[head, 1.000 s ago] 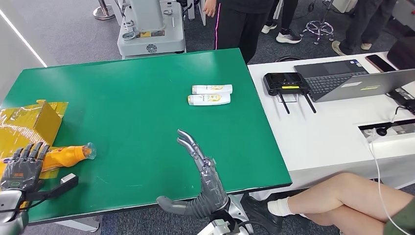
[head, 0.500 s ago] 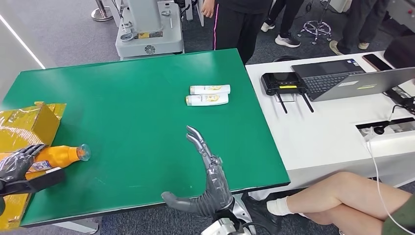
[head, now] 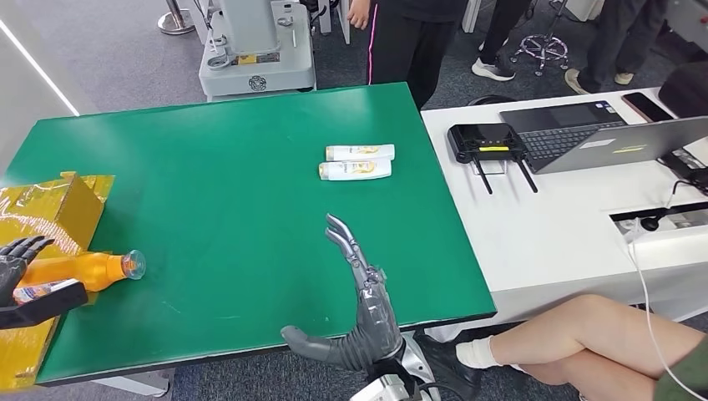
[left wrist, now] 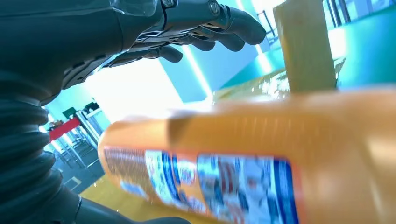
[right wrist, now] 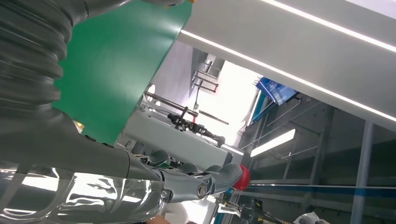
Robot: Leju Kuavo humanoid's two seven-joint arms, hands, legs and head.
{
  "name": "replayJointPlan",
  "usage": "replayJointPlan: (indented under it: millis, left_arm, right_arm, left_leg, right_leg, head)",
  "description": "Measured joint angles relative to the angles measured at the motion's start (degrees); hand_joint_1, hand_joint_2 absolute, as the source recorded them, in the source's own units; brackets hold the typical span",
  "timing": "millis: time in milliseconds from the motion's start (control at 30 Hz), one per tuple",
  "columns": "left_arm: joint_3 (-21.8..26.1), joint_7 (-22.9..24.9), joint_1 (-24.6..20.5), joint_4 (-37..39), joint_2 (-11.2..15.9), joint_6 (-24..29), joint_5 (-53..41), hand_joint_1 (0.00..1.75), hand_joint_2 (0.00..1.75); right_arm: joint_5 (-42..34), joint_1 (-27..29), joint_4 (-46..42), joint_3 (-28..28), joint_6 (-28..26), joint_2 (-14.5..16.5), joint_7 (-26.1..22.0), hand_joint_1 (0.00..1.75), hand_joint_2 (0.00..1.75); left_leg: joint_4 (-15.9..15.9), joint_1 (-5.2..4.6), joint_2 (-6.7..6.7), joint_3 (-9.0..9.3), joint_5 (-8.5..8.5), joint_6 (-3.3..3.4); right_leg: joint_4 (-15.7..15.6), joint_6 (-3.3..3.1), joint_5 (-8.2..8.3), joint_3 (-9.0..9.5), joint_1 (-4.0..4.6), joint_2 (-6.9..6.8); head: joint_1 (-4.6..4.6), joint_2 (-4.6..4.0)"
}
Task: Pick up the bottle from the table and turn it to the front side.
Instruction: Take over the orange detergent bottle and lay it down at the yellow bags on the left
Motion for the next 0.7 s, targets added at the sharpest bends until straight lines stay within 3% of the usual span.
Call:
replayJointPlan:
  millis: [300, 567, 700]
  left_arm:
    - [-1.24, -0.48, -3.08, -1.29, -0.62, 3.72, 2.54, 0.00, 1.75]
    - [-1.89, -1.32, -5.12, -3.39, -3.84, 9.01, 7.49, 0.00, 1.75]
    - [-1.76, -5.09, -4.29, -6.70, -6.92, 17.43, 16.55, 0.00, 1.75]
  right_arm:
    - [0.01, 0.01, -0.07, -0.17, 0.02, 0.10, -0.21, 0.00, 1.75]
    - [0.01, -0.16, -0.09, -0.31, -0.14, 0.37, -0.16, 0.00, 1.75]
    - [0.01, -0.18, -0.09, -0.31, -0.25, 0.39, 0.01, 0.00, 1.75]
  left_leg:
    - [0.02, -0.01, -0.01, 0.00, 0.00, 0.00]
    - [0.02, -0.02, 0.00, 0.00, 0.00, 0.01]
    - [0.04, -0.05, -0.15, -0.01, 0.01, 0.03]
  right_leg:
    - [-0.01, 0.01, 0.02, 0.00, -0.02, -0.01]
    - [-0.01, 0.00, 0.05, 0.01, -0.02, 0.01]
    - [-0.02, 0.01, 0.03, 0.04, -0.05, -0.17]
  head:
    - [0.01, 0.00]
    - [0.00, 0.00]
    - [0.00, -0.01]
